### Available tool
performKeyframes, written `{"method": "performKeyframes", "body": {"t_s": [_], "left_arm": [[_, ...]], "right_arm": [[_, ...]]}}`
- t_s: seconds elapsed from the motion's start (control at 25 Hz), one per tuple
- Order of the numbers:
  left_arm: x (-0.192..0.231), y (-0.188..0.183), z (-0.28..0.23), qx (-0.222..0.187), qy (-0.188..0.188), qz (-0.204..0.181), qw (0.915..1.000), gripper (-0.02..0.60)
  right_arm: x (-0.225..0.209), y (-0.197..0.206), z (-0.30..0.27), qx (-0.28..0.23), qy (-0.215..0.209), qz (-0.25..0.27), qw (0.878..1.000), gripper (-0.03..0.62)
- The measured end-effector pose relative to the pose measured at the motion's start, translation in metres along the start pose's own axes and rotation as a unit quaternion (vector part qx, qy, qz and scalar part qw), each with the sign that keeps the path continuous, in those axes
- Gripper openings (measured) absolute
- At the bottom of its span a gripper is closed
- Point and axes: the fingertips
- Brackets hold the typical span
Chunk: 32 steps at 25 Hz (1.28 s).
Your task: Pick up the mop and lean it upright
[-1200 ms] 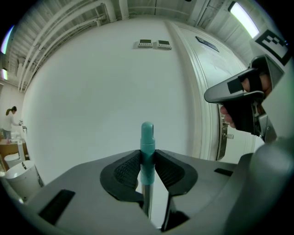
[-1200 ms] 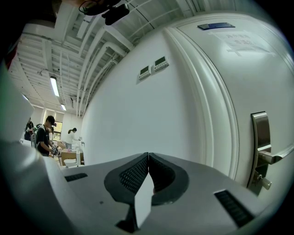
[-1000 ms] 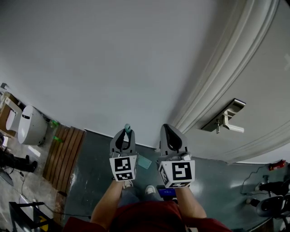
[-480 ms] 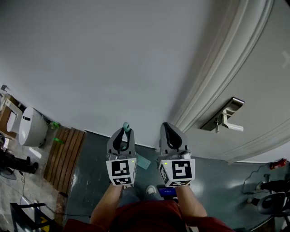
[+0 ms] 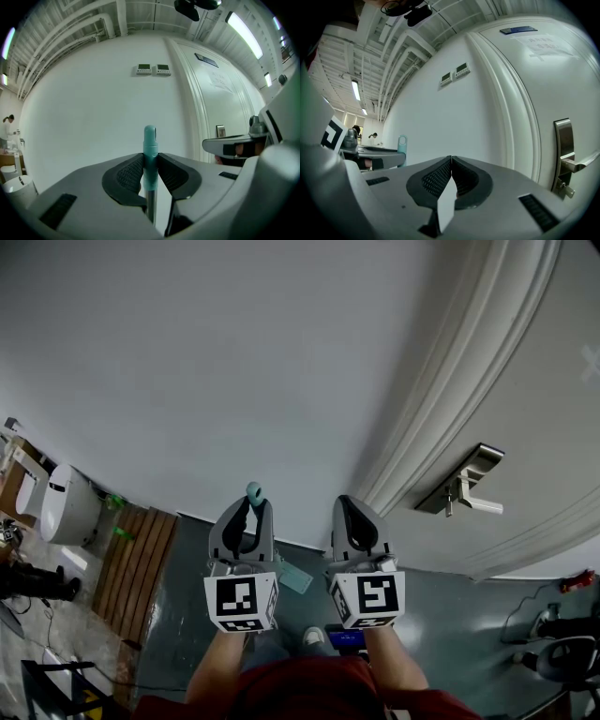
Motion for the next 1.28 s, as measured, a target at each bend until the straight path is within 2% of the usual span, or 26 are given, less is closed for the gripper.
{"method": "performKeyframes", "body": {"t_s": [0.32,1.28], "left_arm": [[-0.006,-0.043,0.010,-0.026,0.006,0.001,0.9997,0.112],[-0.006,-0.056,0.017,-0.038,-0.001,-0.018,0.9991,0.114]], "right_arm": [[0.002,-0.006,0.000,-0.007,-0.002,0.000,1.000,0.017],[0.004,-0.010,-0.003,-0.013,-0.005,0.002,1.000,0.017]]}}
Point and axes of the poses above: the fingertips, and each gripper's own axes: z backward along the fingers, x to its left, y out of its underside, and after that the axes turned 11 degrees about z, right-handed
